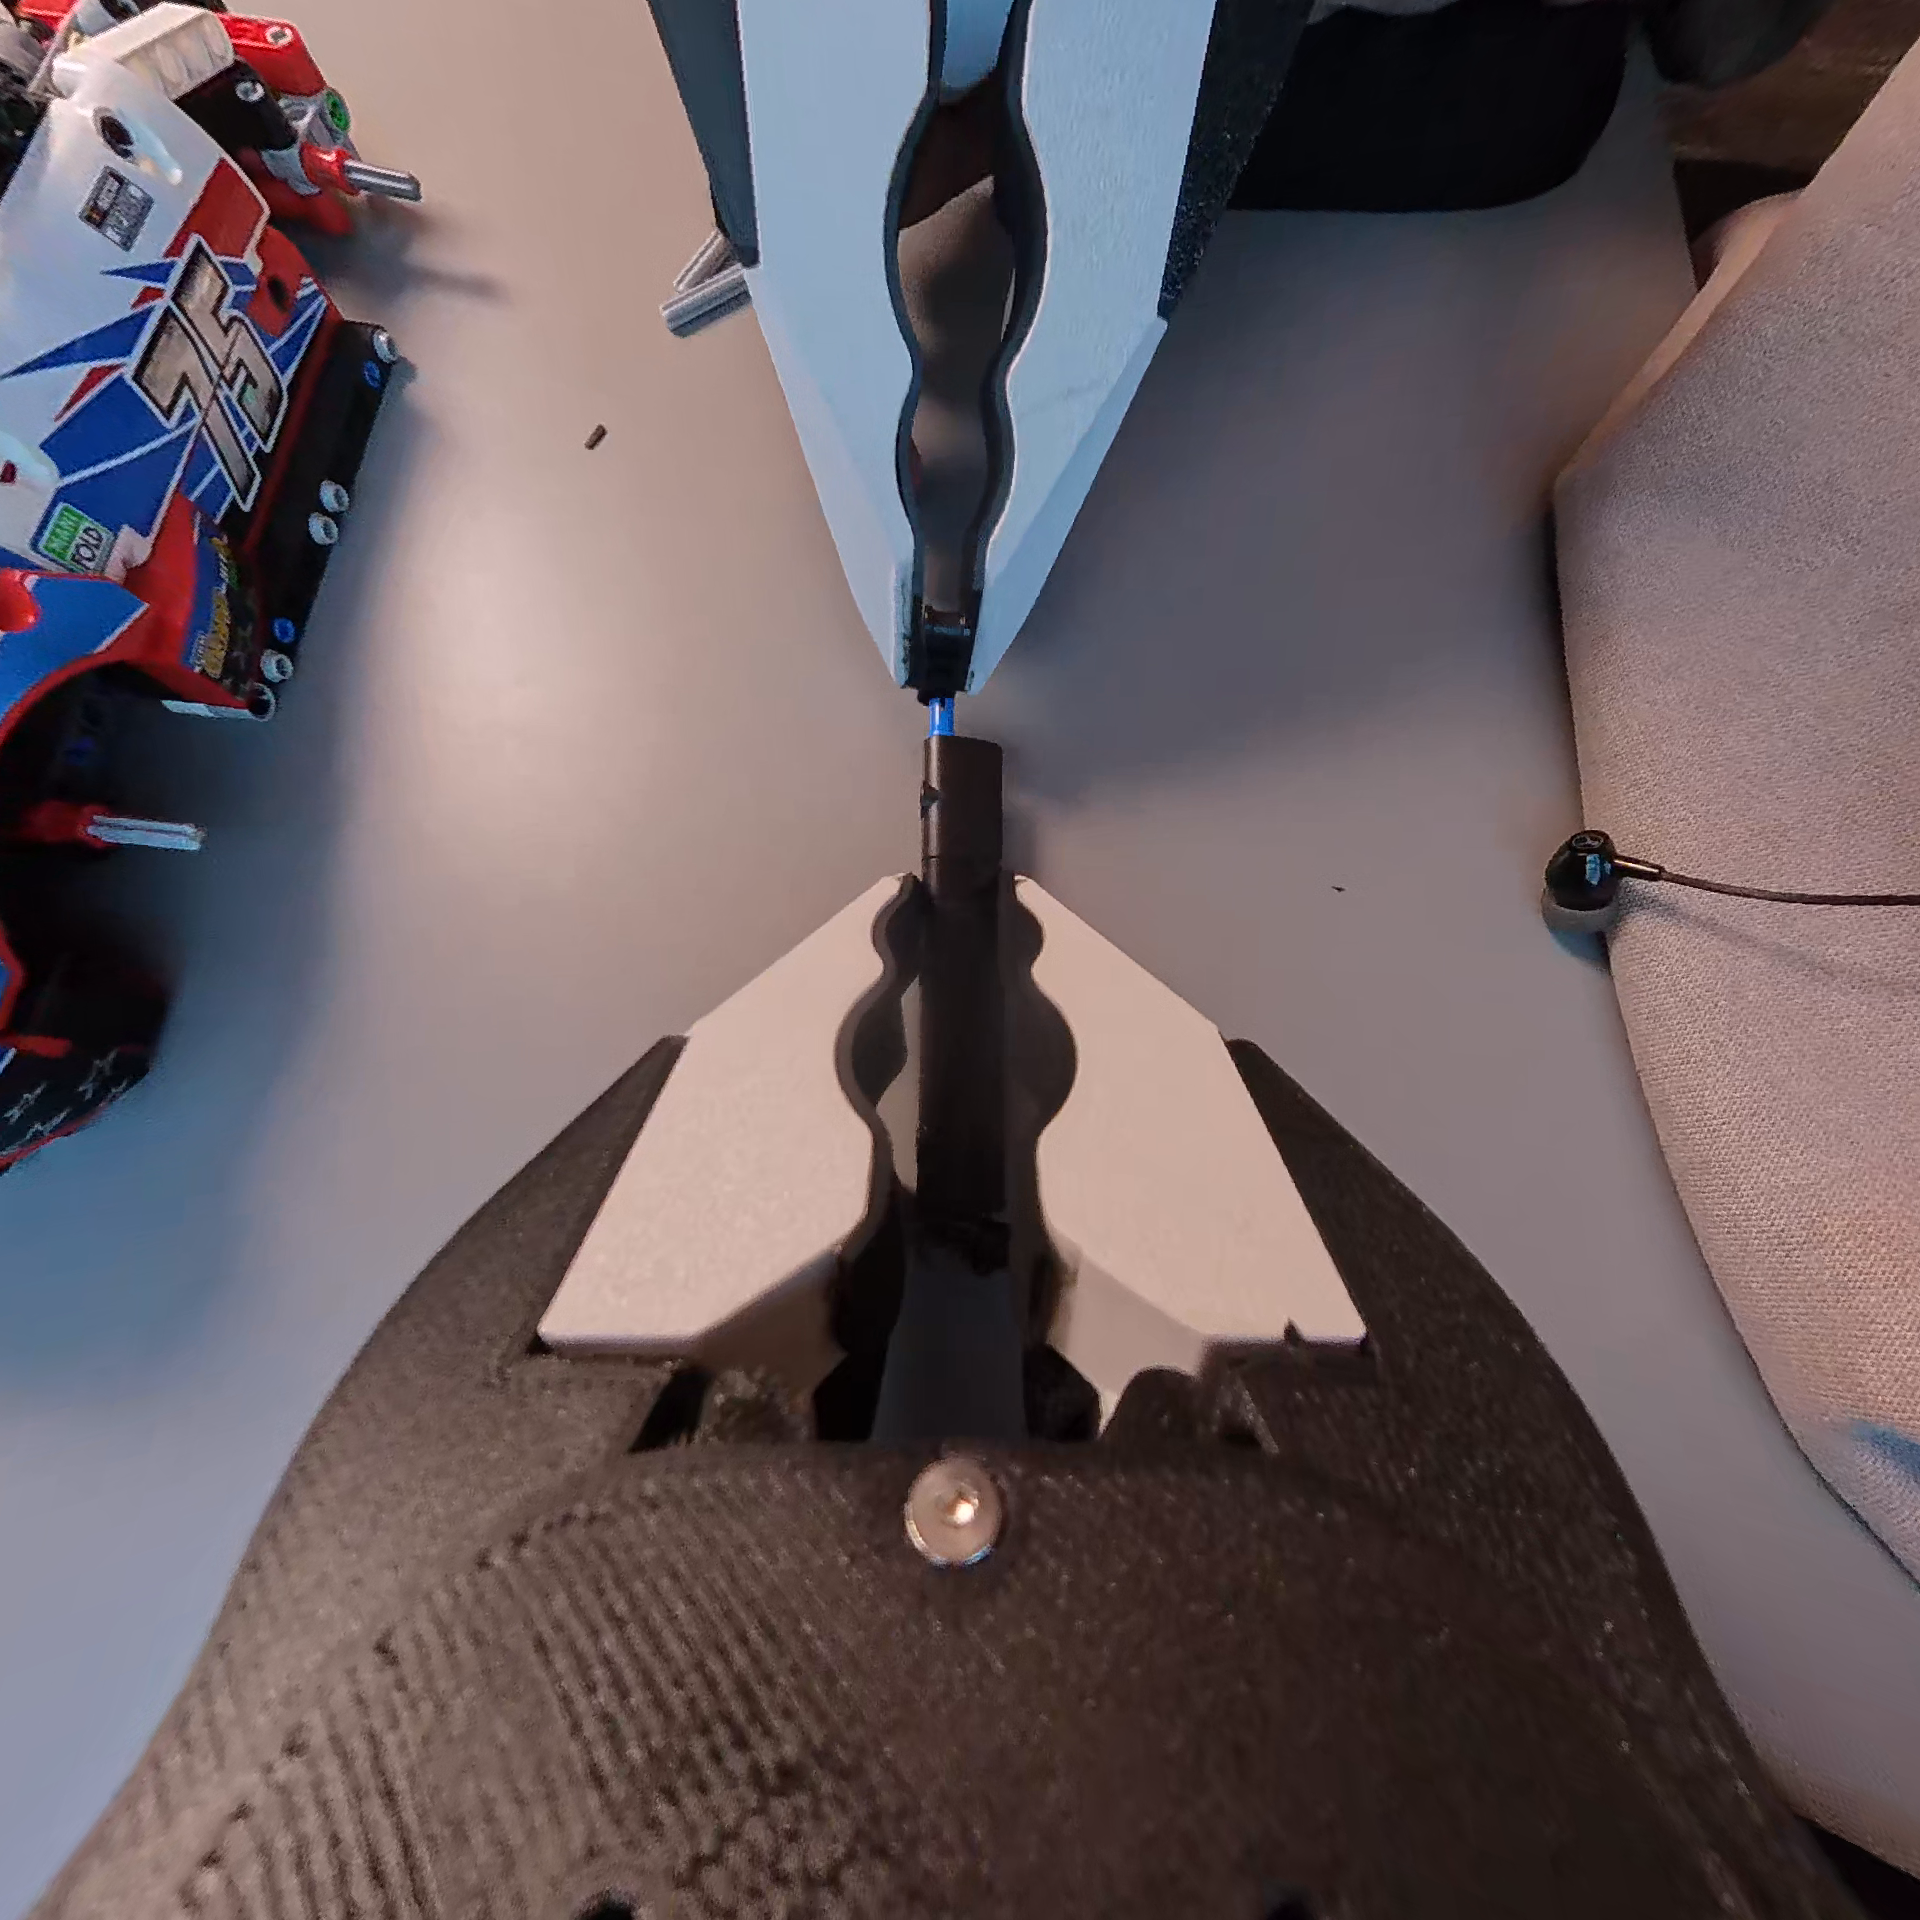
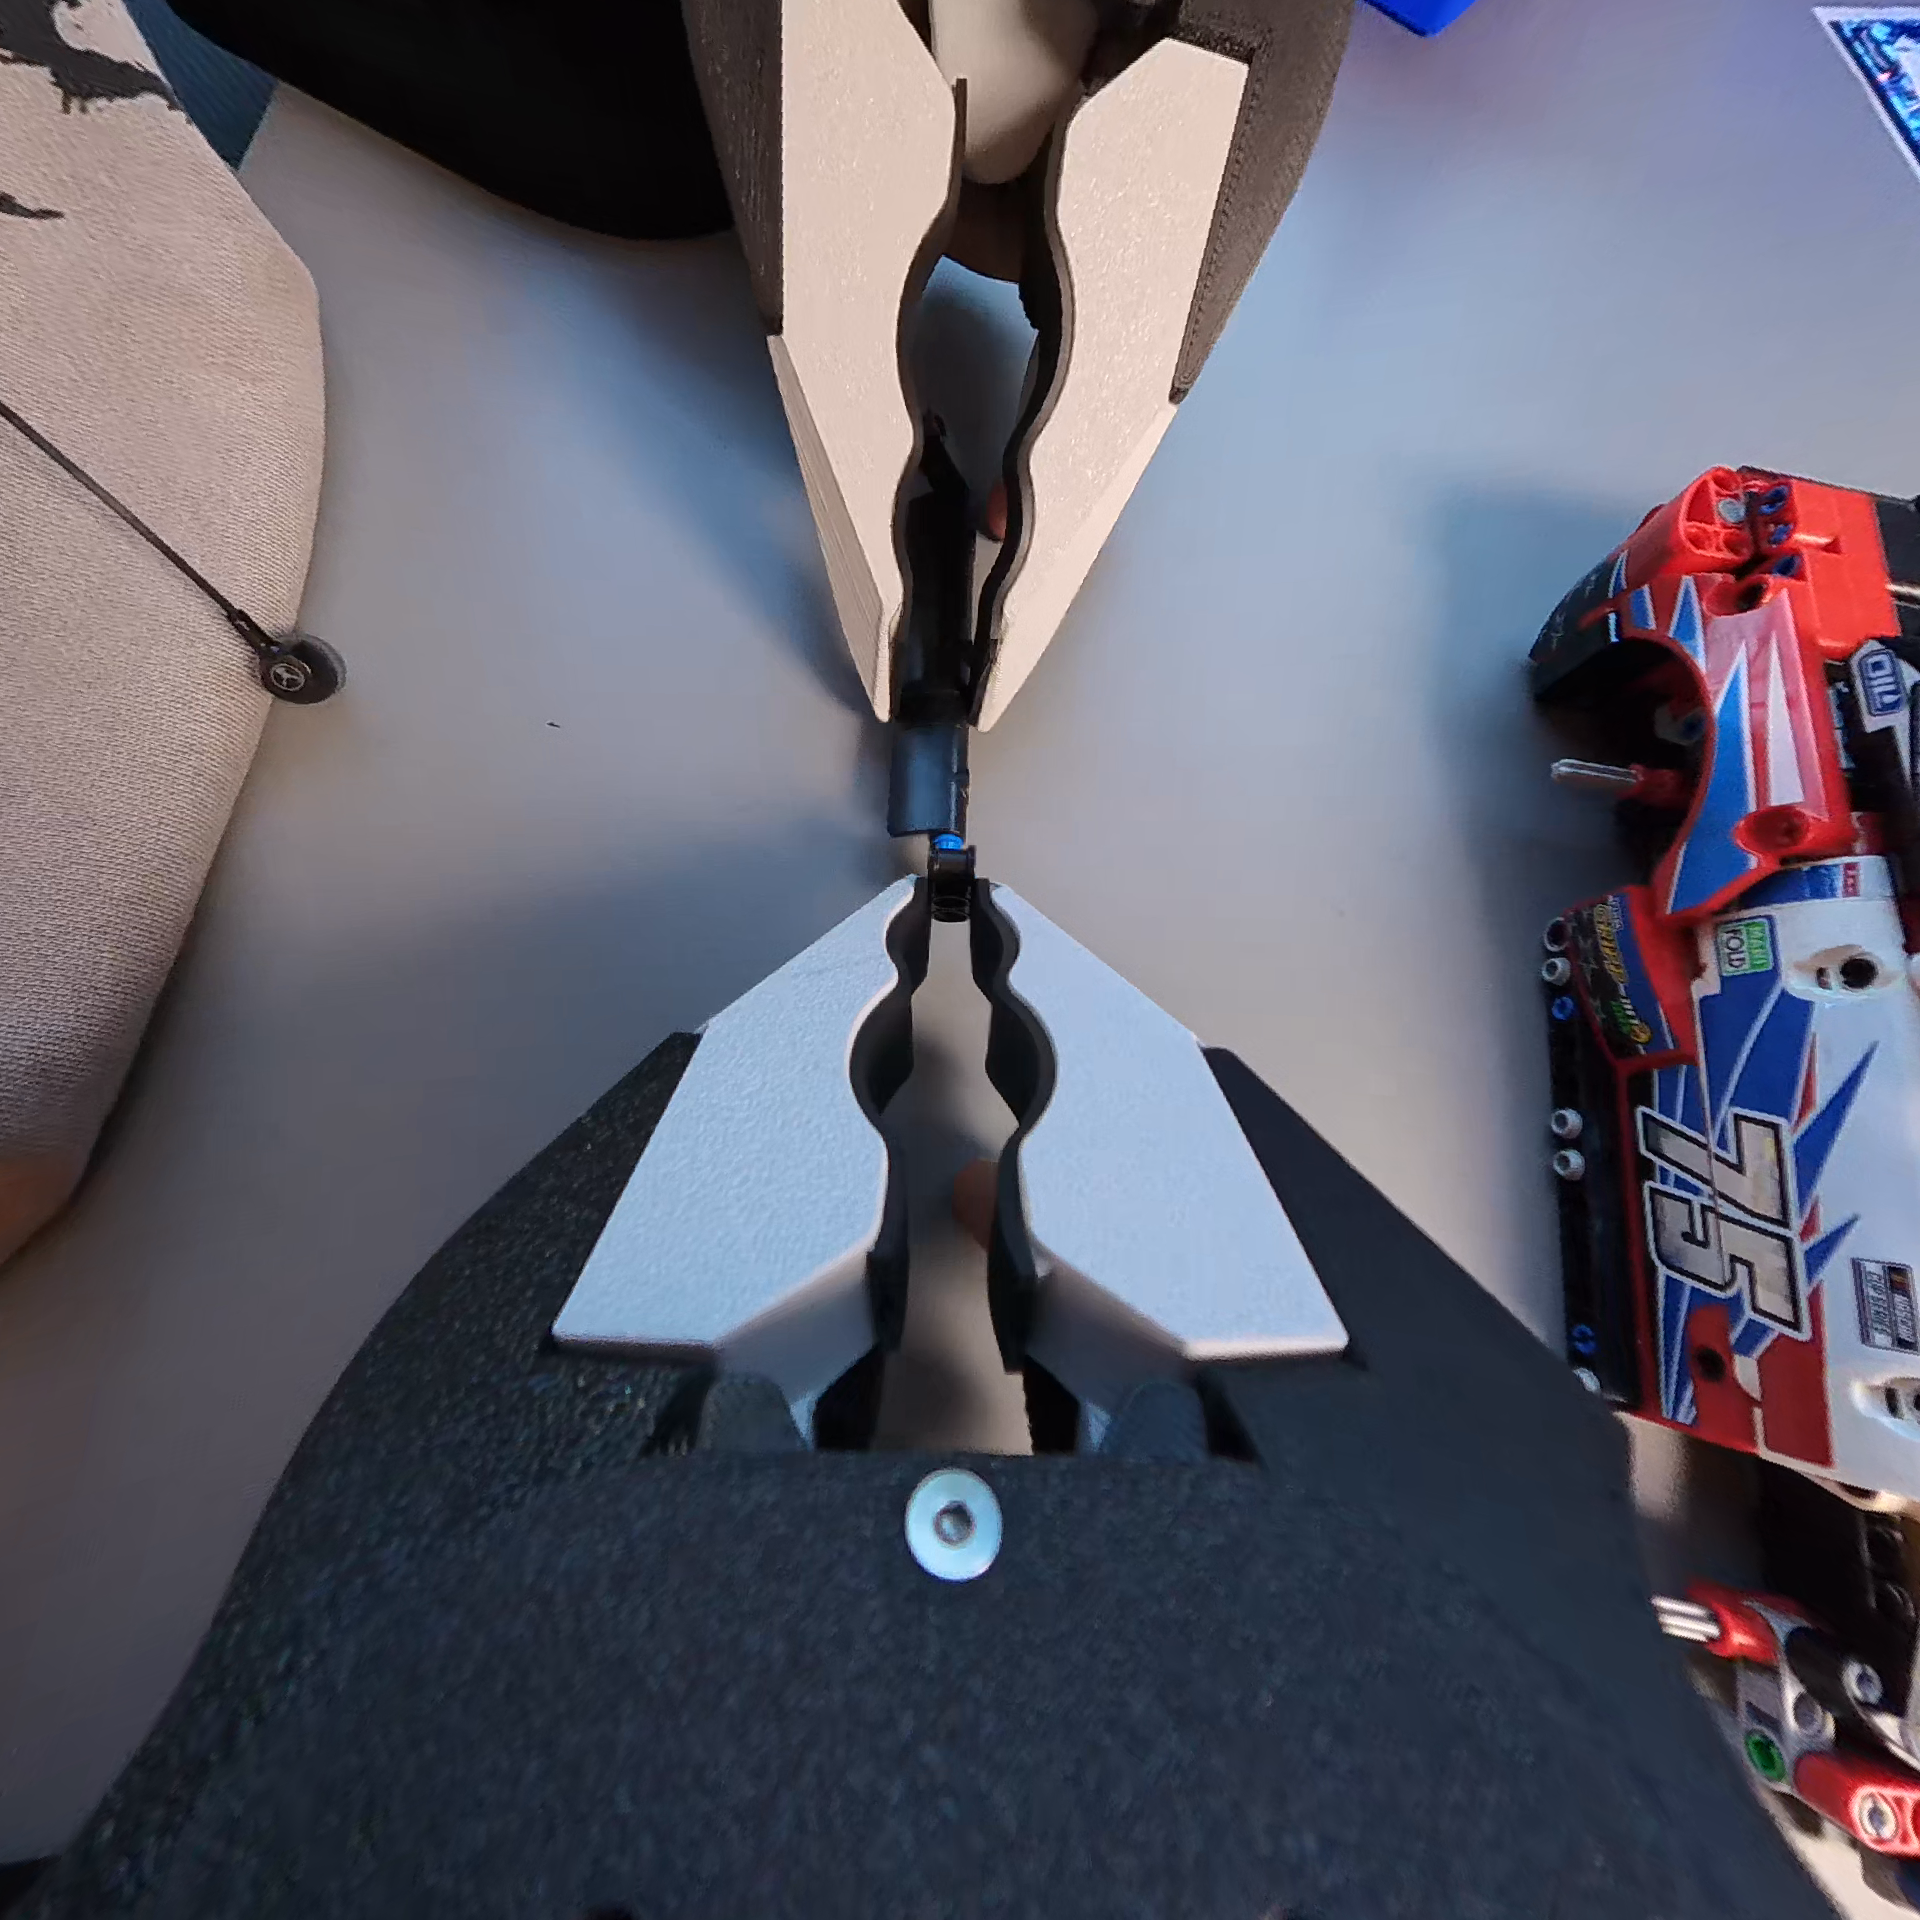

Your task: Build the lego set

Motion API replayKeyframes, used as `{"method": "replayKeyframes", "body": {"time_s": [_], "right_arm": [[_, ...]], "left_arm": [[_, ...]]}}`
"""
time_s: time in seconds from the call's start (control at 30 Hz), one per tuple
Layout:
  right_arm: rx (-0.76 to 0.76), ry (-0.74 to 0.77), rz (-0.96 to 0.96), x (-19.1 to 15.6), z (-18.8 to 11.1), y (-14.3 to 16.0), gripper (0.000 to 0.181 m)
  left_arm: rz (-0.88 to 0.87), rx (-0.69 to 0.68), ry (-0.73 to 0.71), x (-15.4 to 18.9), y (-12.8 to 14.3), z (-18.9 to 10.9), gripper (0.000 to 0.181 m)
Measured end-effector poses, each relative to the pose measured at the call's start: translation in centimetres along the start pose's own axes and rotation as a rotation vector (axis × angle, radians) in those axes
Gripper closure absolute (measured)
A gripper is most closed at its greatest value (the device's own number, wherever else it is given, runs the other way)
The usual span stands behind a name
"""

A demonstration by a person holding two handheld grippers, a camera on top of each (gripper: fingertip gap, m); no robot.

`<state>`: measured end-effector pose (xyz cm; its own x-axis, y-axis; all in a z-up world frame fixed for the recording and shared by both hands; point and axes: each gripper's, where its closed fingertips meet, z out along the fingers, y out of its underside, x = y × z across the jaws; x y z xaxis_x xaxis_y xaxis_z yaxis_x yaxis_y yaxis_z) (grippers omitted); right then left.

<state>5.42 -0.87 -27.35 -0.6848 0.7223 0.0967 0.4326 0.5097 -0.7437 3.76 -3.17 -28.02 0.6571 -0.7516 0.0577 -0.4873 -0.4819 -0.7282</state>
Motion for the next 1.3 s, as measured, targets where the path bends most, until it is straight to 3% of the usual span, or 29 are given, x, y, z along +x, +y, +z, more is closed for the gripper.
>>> {"method": "replayKeyframes", "body": {"time_s": [0.03,0.47,0.67,0.93,1.1,1.3], "right_arm": [[-0.007,0.004,-0.005,0.0,0.0,0.1,0.176],[0.011,-0.021,0.002,-0.4,0.0,0.0,0.176],[0.026,0.007,-0.005,-0.3,0.1,-0.1,0.177],[-0.020,0.045,-0.079,-0.6,0.7,0.0,0.177],[0.113,0.011,-0.025,-0.5,-0.1,-0.9,0.176],[0.172,0.004,-0.004,-0.1,-0.5,-1.4,0.176]], "left_arm": [[0.003,-0.002,-0.001,0.0,0.0,0.0,0.169],[0.028,-0.001,-0.016,0.0,-0.2,0.2,0.169],[0.021,0.062,-0.016,0.1,-0.4,0.0,0.170],[0.123,0.081,-0.050,0.4,-0.6,0.4,0.170],[0.119,0.241,-0.018,0.6,-2.4,-1.1,0.170],[0.109,0.265,-0.015,0.4,-2.7,-1.4,0.170]]}}
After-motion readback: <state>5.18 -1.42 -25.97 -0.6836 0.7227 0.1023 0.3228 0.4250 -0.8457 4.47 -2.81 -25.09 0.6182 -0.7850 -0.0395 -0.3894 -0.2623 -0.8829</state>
